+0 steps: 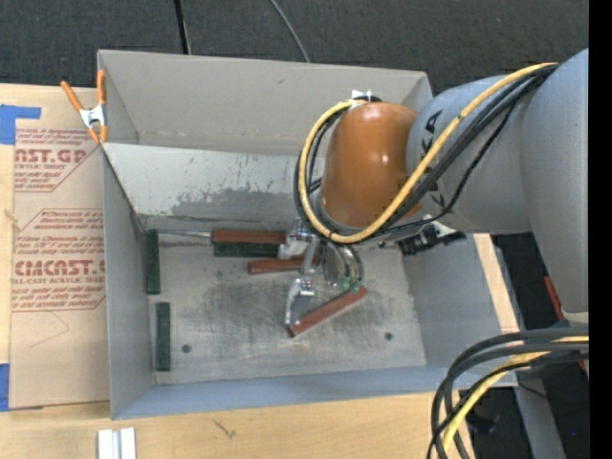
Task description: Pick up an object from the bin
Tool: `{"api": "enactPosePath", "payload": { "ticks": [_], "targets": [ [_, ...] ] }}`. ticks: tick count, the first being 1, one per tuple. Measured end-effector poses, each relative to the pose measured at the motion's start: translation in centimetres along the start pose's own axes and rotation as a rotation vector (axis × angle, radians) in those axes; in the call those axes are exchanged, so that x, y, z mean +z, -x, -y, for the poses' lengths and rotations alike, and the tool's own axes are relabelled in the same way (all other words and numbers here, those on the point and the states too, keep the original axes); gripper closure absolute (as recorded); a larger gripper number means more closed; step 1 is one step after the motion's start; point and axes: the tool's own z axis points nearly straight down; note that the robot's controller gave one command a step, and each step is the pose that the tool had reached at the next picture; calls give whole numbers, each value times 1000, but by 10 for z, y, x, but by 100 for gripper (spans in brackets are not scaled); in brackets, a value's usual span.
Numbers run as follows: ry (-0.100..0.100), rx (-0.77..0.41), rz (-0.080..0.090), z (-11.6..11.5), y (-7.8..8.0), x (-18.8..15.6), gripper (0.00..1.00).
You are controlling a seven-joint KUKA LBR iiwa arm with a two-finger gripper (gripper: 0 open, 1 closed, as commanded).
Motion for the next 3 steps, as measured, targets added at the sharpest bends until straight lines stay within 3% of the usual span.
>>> {"api": "enactPosePath", "payload": {
  "ticks": [1, 2, 3],
  "targets": [
    [0, -136, 4, 45, 0, -4, 0],
    [0, -189, 9, 62, -12, 63, 0],
    [2, -301, 22, 63, 1, 74, 100]
  ]
}}
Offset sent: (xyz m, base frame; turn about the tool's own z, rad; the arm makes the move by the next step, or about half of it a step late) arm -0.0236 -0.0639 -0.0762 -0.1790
